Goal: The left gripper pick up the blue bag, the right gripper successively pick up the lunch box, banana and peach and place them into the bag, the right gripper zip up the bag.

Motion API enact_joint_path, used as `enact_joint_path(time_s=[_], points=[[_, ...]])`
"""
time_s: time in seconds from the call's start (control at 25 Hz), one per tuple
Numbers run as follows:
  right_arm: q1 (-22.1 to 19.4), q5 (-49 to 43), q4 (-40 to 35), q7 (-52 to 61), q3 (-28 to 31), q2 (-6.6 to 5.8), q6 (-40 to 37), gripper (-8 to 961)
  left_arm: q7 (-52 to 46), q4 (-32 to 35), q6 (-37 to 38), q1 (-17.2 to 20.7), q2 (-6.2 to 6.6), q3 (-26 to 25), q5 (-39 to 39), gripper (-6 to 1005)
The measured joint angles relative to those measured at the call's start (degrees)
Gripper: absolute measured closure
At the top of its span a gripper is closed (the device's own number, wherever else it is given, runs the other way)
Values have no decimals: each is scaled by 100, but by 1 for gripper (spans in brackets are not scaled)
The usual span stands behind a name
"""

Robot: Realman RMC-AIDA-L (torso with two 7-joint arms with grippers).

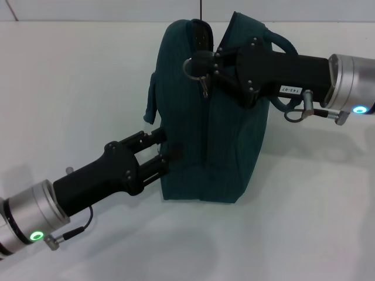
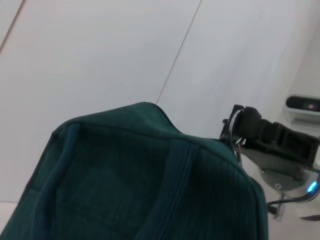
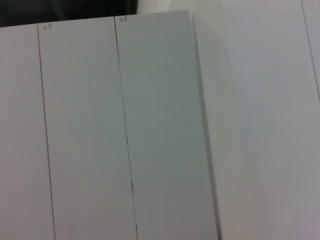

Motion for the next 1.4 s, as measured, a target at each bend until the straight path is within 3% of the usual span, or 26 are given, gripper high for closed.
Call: enact_joint_path(time_s=[0.48, 0.92, 1.12, 1.4], points=[[-138, 5, -26, -2, -23, 0, 21, 939, -62, 10, -170, -150, -50, 18, 15, 439], [-510, 594, -20, 35, 16, 0, 210, 939, 621, -303, -203, -273, -57, 125, 34, 860], [-619, 947, 17, 73, 2, 0, 433, 939, 825, -313, -188, -240, -62, 300, 32, 929], [-631, 962, 27, 86, -65, 0, 481, 938, 932, -299, -142, -248, -52, 568, 43, 931]])
